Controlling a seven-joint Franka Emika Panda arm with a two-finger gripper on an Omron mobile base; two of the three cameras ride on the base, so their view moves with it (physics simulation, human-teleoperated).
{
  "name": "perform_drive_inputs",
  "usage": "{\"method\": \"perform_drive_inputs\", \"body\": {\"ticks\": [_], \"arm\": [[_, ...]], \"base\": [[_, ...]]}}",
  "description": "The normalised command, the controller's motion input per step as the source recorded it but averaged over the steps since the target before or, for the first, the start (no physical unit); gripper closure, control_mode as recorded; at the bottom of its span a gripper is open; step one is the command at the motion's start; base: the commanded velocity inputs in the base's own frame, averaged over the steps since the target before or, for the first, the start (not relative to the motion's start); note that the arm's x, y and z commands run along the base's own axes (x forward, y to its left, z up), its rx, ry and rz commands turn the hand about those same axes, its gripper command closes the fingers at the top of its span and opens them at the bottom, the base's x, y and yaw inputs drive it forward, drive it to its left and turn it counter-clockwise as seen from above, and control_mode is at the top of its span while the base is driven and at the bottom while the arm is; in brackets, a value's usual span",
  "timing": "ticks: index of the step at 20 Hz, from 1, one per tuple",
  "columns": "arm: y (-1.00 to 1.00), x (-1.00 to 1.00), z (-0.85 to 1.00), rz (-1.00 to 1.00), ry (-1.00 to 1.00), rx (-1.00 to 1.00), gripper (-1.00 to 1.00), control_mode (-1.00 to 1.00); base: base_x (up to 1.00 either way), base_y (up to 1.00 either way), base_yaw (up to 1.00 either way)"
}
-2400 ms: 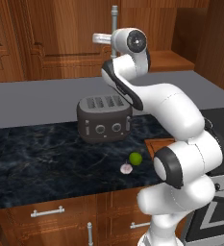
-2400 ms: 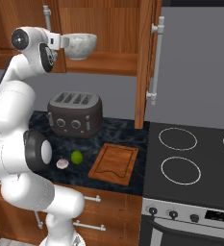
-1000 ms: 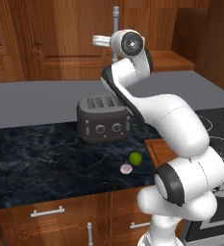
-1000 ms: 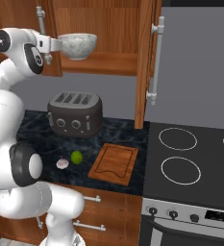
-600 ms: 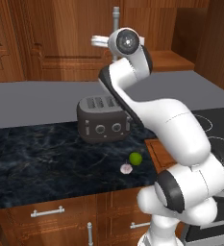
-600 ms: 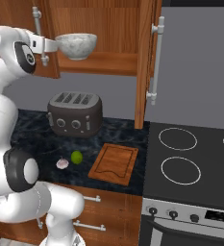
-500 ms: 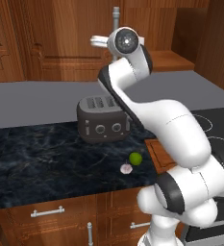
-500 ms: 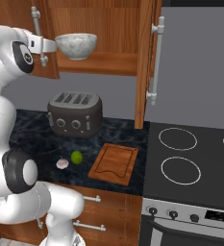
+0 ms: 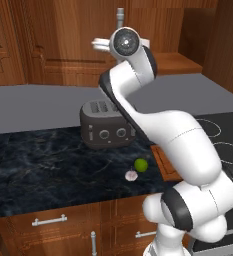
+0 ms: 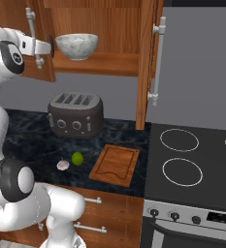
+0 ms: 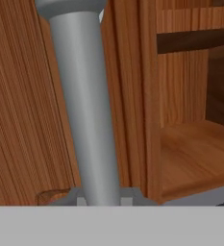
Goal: Open the cabinet. Place the bowl and condiment on the counter. Then place the lime and garlic on the cutting board.
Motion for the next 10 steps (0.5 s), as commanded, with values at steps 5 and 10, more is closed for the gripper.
{"method": "perform_drive_inputs", "body": {"ticks": [5, 10], "arm": [[0.10, -0.43, 0.00, -0.04, 0.00, 0.00, 1.00, -1.00], [0.16, -0.45, 0.00, -0.03, 0.00, 0.00, 1.00, -1.00]], "base": [[0.00, 0.00, 0.00], [0.00, 0.00, 0.00]]}}
